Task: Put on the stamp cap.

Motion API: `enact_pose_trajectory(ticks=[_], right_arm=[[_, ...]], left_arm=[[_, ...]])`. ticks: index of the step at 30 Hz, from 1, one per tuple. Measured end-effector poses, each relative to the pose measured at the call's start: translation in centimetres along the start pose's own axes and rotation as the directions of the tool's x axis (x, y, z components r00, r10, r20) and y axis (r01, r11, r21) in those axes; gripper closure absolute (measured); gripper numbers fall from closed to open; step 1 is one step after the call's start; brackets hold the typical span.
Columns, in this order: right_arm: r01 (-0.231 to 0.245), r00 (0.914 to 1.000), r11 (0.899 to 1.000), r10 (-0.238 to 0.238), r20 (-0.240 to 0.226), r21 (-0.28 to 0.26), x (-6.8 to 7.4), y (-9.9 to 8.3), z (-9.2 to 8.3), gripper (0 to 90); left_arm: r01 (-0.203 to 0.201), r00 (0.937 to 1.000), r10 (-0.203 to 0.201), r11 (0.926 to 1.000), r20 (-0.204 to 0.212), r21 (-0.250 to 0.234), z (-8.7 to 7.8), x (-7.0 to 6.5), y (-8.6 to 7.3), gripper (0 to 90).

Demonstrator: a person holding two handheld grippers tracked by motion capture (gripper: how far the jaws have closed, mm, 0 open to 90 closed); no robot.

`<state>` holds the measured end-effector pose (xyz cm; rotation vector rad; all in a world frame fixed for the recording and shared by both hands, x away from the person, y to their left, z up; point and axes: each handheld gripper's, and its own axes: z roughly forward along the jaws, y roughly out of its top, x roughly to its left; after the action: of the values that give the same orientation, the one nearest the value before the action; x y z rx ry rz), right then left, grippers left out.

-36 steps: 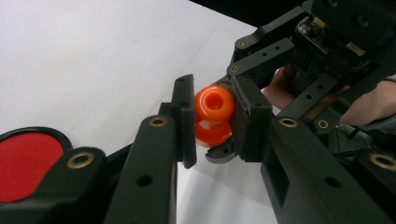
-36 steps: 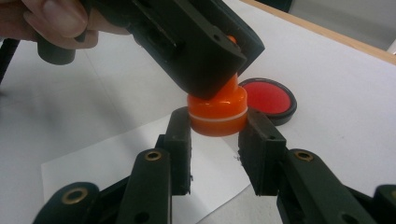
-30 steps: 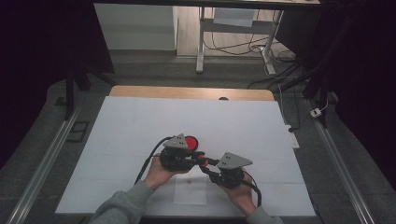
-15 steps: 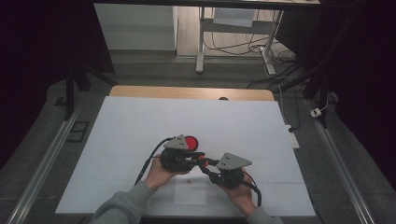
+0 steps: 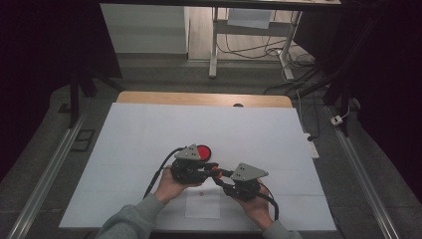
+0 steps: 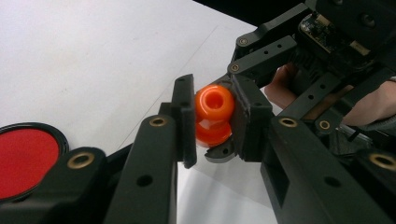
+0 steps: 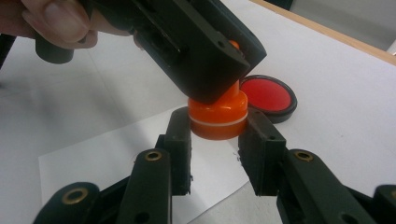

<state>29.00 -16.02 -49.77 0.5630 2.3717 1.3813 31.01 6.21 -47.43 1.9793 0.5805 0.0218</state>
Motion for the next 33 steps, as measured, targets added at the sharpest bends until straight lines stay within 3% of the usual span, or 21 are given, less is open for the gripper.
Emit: enact_pose_trajectory(ticks=[25,33], right_arm=[[-0.013,0.9999,1.0,0.013,-0.006,-0.02,-0.18,-0.09,0.03,63.3],[-0.02,0.9998,1.0,0.02,-0.003,-0.005,-0.2,-0.16,0.15,55.7]], left_arm=[[-0.008,1.0,0.008,0.9998,0.001,-0.017,-0.12,0.01,0.11,72.5],[-0.007,1.0,0.007,0.9997,0.007,-0.022,-0.3,0.04,0.18,72.5]])
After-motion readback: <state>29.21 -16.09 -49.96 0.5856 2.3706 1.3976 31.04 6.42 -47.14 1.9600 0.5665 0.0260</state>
